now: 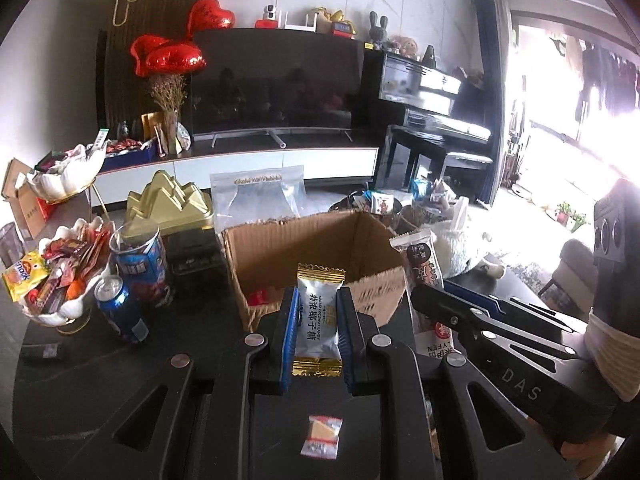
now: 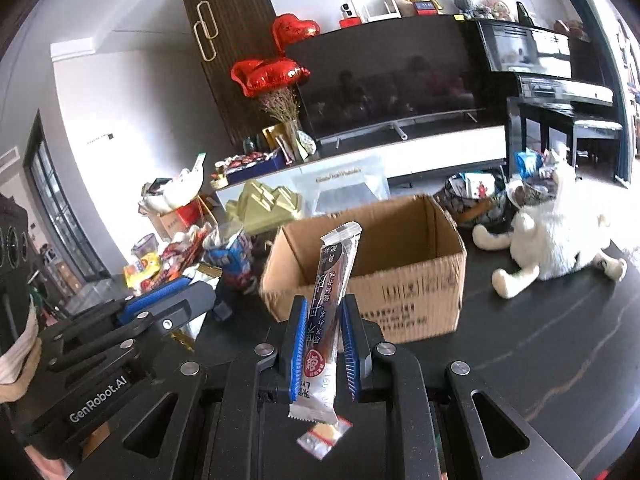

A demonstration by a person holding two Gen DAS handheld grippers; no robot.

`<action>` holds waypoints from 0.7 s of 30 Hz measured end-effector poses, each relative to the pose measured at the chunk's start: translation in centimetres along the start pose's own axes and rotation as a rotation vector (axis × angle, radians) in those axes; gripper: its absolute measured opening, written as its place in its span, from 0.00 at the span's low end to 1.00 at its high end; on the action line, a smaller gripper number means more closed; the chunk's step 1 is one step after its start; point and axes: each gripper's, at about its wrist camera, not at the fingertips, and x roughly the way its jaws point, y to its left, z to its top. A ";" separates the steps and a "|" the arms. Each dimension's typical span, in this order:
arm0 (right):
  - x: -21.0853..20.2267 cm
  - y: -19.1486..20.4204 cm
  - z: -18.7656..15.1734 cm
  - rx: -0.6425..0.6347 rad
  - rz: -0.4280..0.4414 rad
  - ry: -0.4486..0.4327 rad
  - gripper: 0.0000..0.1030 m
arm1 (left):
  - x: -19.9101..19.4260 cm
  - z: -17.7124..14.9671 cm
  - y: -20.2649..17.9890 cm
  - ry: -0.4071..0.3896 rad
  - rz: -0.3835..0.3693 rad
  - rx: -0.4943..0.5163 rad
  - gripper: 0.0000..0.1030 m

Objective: Organize snacks
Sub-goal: 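Carry the white candy and white-and-brown bar into the box and open both tools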

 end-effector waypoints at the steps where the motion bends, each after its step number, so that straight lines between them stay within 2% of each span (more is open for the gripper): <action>1: 0.2 0.0 0.5 -0.007 0.000 -0.002 0.18 | 0.3 0.5 0.1 0.003 -0.004 -0.002 0.19; 13: 3.2 -0.7 5.7 -0.033 -0.031 -0.026 0.18 | 4.7 4.8 1.1 0.036 -0.001 -0.012 0.19; 21: 6.8 -2.2 7.0 -0.038 -0.038 0.008 0.18 | 8.2 5.9 1.6 0.067 0.002 -0.019 0.19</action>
